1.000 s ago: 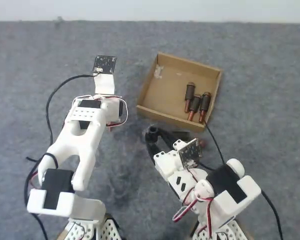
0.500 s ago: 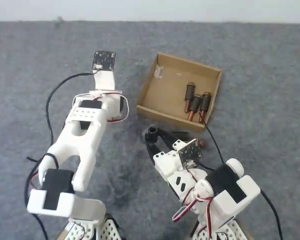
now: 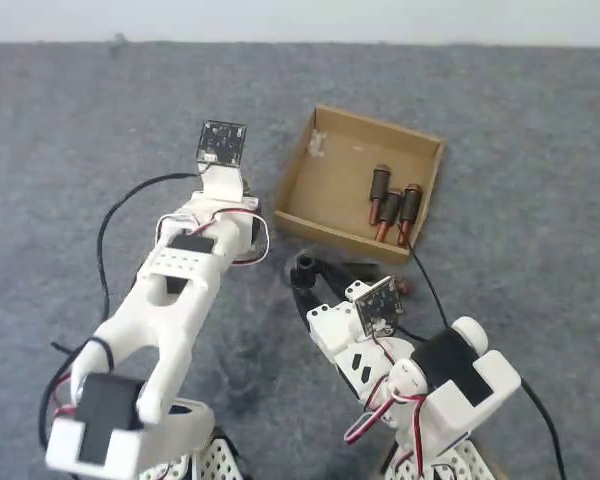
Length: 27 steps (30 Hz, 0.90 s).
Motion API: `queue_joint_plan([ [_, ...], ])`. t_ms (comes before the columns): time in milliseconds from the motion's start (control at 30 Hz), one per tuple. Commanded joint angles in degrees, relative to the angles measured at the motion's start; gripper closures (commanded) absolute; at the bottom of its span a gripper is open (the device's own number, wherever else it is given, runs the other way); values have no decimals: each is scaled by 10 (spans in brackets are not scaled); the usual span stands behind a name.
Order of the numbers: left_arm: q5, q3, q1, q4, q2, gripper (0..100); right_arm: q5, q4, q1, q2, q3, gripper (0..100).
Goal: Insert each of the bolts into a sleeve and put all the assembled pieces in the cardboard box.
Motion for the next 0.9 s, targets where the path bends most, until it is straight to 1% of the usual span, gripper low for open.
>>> queue_joint_plan([
  [0, 5, 11, 15, -36, -61, 987, -4, 4, 0, 1, 9, 993],
  [367, 5, 109, 69, -36, -220, 987, -4, 4, 0, 1, 9, 993],
  [600, 7, 131, 80, -37, -271, 987, -4, 8, 0, 1, 3, 993],
  [667, 34, 130, 90, -38, -274, 987, -4, 8, 0, 1, 3, 993],
  [800, 138, 134, 113, -38, -276, 987, -4, 8, 0, 1, 3, 993],
  [867, 147, 134, 113, -39, -276, 987, -4, 8, 0, 1, 3, 993],
])
